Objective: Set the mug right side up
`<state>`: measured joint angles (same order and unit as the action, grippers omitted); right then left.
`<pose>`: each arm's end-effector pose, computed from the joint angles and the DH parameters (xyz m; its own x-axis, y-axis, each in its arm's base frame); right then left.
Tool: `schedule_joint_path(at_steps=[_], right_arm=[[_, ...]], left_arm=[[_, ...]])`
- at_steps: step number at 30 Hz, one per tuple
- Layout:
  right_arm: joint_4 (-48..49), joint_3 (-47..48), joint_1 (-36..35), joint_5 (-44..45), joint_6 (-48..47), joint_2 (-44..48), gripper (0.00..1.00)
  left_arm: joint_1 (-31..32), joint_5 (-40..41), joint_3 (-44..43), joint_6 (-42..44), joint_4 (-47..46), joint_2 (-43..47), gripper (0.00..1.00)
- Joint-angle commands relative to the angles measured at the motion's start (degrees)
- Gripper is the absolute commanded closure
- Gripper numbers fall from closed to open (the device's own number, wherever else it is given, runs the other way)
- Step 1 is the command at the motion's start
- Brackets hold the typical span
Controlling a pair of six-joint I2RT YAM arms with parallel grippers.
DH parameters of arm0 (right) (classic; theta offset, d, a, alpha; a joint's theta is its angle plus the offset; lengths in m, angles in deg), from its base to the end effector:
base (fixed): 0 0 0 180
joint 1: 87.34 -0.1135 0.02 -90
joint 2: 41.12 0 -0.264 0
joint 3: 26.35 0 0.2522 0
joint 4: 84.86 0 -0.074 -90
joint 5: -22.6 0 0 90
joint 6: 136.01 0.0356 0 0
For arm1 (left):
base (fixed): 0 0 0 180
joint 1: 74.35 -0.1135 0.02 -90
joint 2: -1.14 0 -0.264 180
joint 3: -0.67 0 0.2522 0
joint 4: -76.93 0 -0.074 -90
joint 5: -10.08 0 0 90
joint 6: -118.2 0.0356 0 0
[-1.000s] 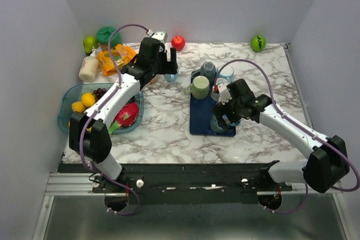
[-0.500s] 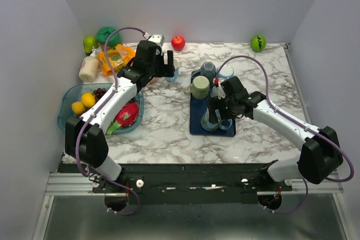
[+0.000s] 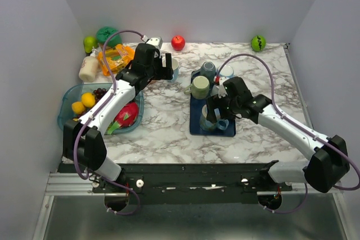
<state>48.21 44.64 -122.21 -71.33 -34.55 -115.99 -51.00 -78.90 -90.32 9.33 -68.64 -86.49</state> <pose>0.2217 0.1575 0.2664 -0.7436 -0.2766 -0.6087 -0.4675 0.8660 0.1776 0.3259 -0.1400 0.3355 -0.5720 -0.1053 -0.8135 0.2085 0.9405 -0.2683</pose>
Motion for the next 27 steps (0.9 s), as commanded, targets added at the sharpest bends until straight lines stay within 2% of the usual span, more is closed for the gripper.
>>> schedule_joint_path(at_steps=[1,7,10,13,14,17,20,27], right_arm=[[1.09,-2.91,-0.11,-0.29,-6.0,2.53,0.01],[-0.58,-4.85,-0.19,1.55,-12.94,0.43,0.03],[-0.15,-4.94,-0.11,0.76,-14.8,-1.06,0.07],[0.82,-4.76,-0.11,-0.73,-15.68,-2.47,0.18],[1.43,-4.76,-0.11,-1.34,-15.77,-2.73,0.26],[2.32,-4.5,-0.11,-2.66,-16.12,-3.0,0.36],[2.32,-4.15,-0.11,-2.58,-15.95,-3.44,0.42],[2.93,-4.76,-0.11,-1.18,-14.89,-4.32,0.45]], left_arm=[[-0.24,-0.05,0.94,-0.73,-0.8,2.64,0.06],[-0.24,-0.49,2.17,-1.69,-1.07,3.52,0.06],[-0.24,-0.75,2.52,-2.04,-1.15,3.87,0.06],[-0.24,-0.75,2.96,-2.31,-1.07,4.66,0.06],[-0.24,-0.75,3.14,-2.4,-1.15,4.84,0.06],[-0.24,-0.75,3.58,-2.57,-1.07,5.63,0.06],[-0.24,-0.66,3.93,-2.66,-1.15,6.42,0.06],[-0.24,-0.31,4.72,-2.66,-1.15,7.57,0.06]])
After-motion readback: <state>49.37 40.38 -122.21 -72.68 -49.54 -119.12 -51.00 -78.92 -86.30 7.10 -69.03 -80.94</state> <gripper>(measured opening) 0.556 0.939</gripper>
